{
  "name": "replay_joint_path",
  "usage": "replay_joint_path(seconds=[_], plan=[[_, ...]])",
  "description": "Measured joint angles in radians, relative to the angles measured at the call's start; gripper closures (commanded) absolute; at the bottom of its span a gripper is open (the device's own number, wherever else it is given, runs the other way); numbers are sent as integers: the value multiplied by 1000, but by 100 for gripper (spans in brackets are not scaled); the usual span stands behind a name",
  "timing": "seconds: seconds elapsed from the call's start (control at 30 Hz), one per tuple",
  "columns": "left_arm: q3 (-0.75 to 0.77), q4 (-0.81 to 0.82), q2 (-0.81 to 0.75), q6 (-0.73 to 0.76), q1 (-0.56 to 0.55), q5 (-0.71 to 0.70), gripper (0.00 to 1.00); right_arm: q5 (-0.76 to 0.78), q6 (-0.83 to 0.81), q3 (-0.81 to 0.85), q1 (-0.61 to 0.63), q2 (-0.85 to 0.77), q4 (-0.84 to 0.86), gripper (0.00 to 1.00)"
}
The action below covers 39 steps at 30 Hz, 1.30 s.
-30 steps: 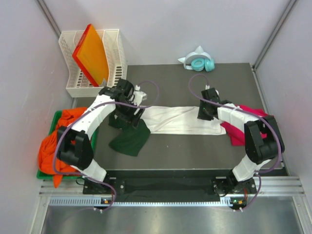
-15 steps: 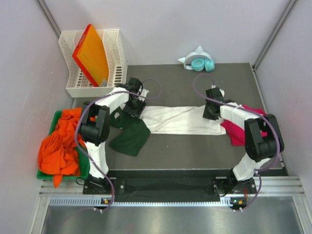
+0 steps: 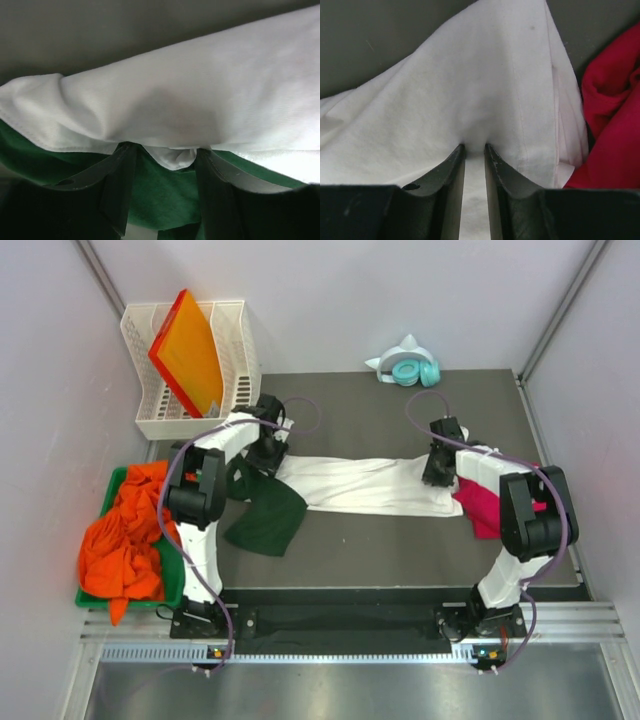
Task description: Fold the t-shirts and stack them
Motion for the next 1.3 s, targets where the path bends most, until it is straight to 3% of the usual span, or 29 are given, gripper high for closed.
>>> replay_joint_path(seconds=[0.33, 0.73, 0.97, 1.13, 1.3], plan=[[33, -14, 19, -13, 64, 10, 46, -59, 24, 27, -51, 19, -24, 77], [34, -6, -24, -9, 95, 64, 32, -76, 12, -13, -74, -27, 0, 72], [-17, 10, -310, 6, 116, 159, 31, -111, -14, -41, -59, -198, -22, 69], [-173, -6, -595, 70, 115, 206, 31, -102, -43, -56, 16, -313, -23, 70], [-312, -98, -727, 121, 115, 216, 32, -99, -56, -84, 60, -334, -24, 70]])
